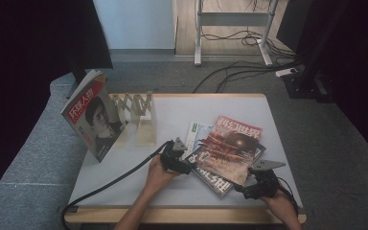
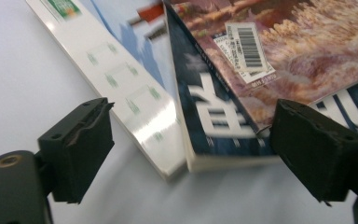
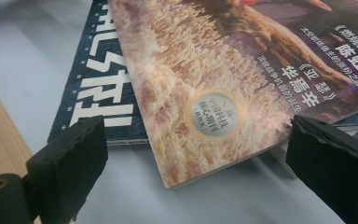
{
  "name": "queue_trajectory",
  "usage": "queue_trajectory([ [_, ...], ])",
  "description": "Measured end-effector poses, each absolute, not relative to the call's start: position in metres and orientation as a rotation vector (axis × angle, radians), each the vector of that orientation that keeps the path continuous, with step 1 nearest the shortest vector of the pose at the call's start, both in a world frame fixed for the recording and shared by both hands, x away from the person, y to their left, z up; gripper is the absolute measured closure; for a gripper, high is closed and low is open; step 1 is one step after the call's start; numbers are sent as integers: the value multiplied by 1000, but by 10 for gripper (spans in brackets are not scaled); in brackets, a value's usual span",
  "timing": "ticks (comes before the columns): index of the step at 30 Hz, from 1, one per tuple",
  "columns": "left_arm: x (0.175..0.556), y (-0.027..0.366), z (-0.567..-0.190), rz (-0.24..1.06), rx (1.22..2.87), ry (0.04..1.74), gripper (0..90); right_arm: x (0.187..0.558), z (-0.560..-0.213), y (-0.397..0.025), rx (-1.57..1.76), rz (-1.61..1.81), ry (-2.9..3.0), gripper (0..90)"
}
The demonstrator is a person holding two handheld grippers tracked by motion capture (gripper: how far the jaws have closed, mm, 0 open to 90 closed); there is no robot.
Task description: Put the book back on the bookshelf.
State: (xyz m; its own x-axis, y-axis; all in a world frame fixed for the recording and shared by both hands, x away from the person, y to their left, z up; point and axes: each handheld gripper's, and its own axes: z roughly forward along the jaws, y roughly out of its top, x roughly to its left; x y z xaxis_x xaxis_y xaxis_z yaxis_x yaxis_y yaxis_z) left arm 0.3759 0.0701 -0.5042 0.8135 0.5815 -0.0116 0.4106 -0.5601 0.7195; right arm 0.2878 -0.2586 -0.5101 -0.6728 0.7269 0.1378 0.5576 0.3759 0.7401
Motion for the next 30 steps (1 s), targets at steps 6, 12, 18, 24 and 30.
queue_trajectory([
  [6, 379, 69, -494, 264, 2195, 725, 145, 302, -505, -271, 1189, 1163, 2389, 59],
  [12, 386, 67, -500, 267, 2202, 745, 140, 330, -498, -283, 1246, 1142, 2324, 51],
  [18, 389, 67, -505, 271, 2214, 742, 117, 363, -497, -291, 1301, 1089, 2286, 22],
  [24, 388, 67, -506, 276, 2213, 741, 117, 389, -496, -299, 1348, 1063, 2237, 0],
  [30, 388, 67, -506, 276, 2213, 742, 118, 408, -501, -304, 1392, 1063, 2235, 0],
])
